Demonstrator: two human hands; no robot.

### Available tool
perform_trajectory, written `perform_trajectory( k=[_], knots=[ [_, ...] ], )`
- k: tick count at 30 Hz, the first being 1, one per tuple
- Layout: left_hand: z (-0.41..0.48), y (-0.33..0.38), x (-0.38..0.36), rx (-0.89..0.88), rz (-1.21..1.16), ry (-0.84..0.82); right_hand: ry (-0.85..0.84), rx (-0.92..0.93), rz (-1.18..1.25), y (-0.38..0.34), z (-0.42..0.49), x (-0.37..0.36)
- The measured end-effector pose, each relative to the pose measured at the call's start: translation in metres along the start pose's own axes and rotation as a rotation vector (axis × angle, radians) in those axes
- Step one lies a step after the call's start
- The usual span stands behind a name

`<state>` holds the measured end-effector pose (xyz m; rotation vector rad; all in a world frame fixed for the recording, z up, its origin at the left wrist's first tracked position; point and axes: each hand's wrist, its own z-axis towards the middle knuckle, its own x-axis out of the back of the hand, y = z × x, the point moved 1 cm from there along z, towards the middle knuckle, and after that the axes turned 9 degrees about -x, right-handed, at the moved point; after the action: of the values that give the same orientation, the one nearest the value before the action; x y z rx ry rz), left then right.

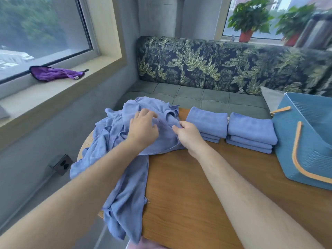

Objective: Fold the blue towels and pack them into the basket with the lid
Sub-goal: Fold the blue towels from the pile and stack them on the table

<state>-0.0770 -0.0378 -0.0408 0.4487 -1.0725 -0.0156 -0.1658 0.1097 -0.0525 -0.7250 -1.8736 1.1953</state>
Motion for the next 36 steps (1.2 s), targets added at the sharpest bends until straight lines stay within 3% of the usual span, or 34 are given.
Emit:
perform_trajectory(
  k=[4,8,11,13,16,20,23,28,31,33,36],
  knots=[
    [0.015,0.009,-0.01,-0.044,0.185,-0.174,-0.028,-0.044,-0.009,0.017,-0.035,0.042],
    [-0.007,0.054,-0.052,-0.162,0.125,-0.458,0.094,-0.089,-0.139,0.048,-0.069,0.087],
    [-0.047,0.084,-0.09,-0.258,0.132,-0.583,0.077,-0.153,-0.353,0.09,-0.087,0.11],
    [-0.075,0.093,-0.108,-0.337,0.196,-0.536,0.043,-0.174,-0.591,0.117,-0.089,0.118],
    [-0.101,0.096,-0.114,-0.308,0.14,-0.413,0.113,-0.135,-0.79,0.129,-0.084,0.119],
    [-0.134,0.109,-0.097,-0.303,-0.011,-0.4,0.18,-0.108,-0.713,0.123,-0.069,0.105],
    [-0.146,0.115,-0.08,-0.139,-0.196,-0.397,0.147,-0.152,-0.686,0.123,-0.06,0.095],
    [-0.11,0.07,-0.081,0.133,-0.23,-0.14,0.077,-0.183,-0.605,0.121,-0.067,0.09],
    [-0.088,0.049,-0.098,0.345,-0.216,-0.232,-0.003,-0.22,-0.573,0.119,-0.082,0.099],
    [-0.076,0.05,-0.109,0.366,-0.258,-0.317,-0.073,-0.288,-0.576,0.119,-0.091,0.106],
    [-0.064,0.059,-0.119,0.346,-0.396,-0.3,-0.095,-0.337,-0.463,0.121,-0.096,0.115]
  ],
)
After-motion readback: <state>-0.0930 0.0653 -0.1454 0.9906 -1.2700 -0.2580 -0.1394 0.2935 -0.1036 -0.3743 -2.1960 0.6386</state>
